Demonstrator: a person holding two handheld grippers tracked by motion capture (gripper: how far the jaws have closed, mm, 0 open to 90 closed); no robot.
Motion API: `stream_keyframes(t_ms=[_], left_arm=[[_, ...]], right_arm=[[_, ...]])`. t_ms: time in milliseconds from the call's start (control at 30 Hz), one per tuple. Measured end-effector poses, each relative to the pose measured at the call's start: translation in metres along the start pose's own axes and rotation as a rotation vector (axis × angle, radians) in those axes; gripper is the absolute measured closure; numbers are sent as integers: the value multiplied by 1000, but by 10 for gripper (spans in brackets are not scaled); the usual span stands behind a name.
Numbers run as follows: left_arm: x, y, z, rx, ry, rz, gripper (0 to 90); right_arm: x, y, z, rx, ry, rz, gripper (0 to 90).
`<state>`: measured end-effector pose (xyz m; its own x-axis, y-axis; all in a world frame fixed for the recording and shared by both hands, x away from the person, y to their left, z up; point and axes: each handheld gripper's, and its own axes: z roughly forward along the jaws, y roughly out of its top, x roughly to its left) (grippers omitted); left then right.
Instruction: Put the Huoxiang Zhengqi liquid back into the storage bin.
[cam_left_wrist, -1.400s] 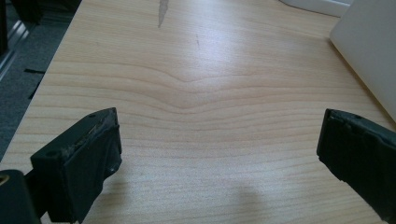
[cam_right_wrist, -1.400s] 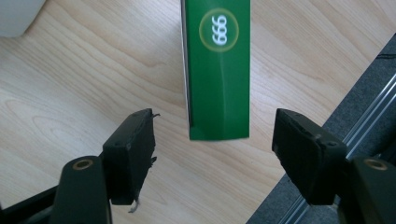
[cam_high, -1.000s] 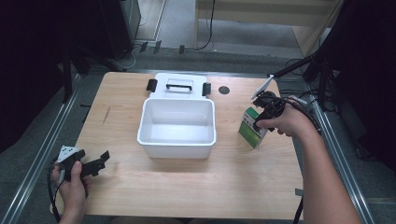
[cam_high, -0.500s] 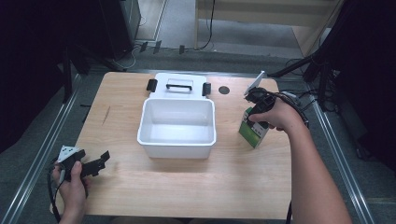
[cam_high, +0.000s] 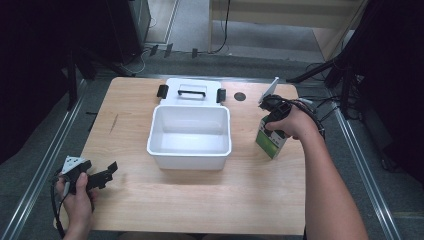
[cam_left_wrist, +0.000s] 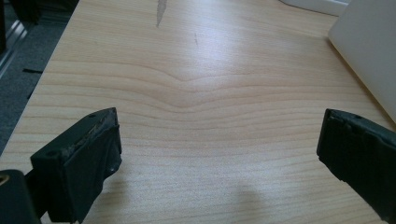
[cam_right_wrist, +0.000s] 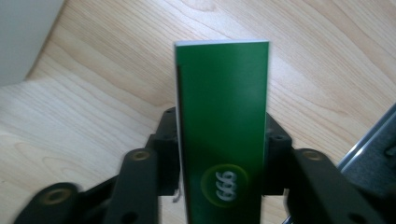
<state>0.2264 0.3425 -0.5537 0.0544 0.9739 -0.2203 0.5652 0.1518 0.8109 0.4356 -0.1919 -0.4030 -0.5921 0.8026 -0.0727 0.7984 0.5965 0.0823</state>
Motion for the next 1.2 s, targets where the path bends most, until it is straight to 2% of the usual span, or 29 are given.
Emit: stream_keyframes(t_ms=[233,300,333,400,567,667,767,933,967,1033,1100,1133,1200], left_arm=[[0,0,0,0,2,4,6],[0,0,0,0,3,3,6],[0,0,0,0,4,2,6],[0,0,0,0,4,3,6],[0,0,0,-2,7,3,6],[-1,0,0,-1,7,0,6],[-1,0,0,-1,4,1,6],[0,0,0,-1,2,-1,6],[0,0,0,-1,1,-2,7],[0,0,0,2,-1,-3,6],[0,0,0,6,-5,-3,6],[0,0,0,7,-5,-3,6],[0,0,0,8,-6,-3,7]], right_arm=[[2,-3,-7,-28,28,-64,639],[2,-4,-10,-38,23,-99,639],[3,-6,-13,-49,12,-138,639],[5,-7,-18,-56,-1,-186,639],[13,-11,-35,-76,-7,-259,638],[20,-12,-49,-93,3,-282,638],[27,-12,-62,-101,-14,-327,638],[40,-14,-78,-107,-53,-449,638],[43,-14,-82,-114,-62,-498,638],[47,-16,-86,-122,-67,-556,638],[51,-20,-90,-124,-64,-665,636],[53,-21,-92,-128,-60,-698,636],[56,-22,-95,-123,-63,-731,636]])
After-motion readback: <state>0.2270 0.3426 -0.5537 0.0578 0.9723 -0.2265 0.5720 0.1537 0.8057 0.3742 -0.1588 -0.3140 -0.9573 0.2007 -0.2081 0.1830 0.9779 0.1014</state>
